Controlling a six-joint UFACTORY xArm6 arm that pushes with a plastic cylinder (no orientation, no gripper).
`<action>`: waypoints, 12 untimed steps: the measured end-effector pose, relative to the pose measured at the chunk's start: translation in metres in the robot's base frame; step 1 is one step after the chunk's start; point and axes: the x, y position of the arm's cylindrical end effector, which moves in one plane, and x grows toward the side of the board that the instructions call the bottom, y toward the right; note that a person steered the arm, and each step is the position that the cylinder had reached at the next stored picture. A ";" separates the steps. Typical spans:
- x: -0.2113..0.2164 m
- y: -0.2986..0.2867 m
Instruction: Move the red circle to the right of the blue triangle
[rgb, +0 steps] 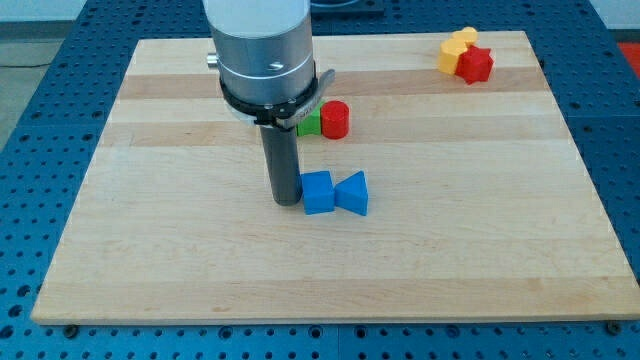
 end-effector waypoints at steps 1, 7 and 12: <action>0.000 0.001; -0.116 0.029; -0.148 0.147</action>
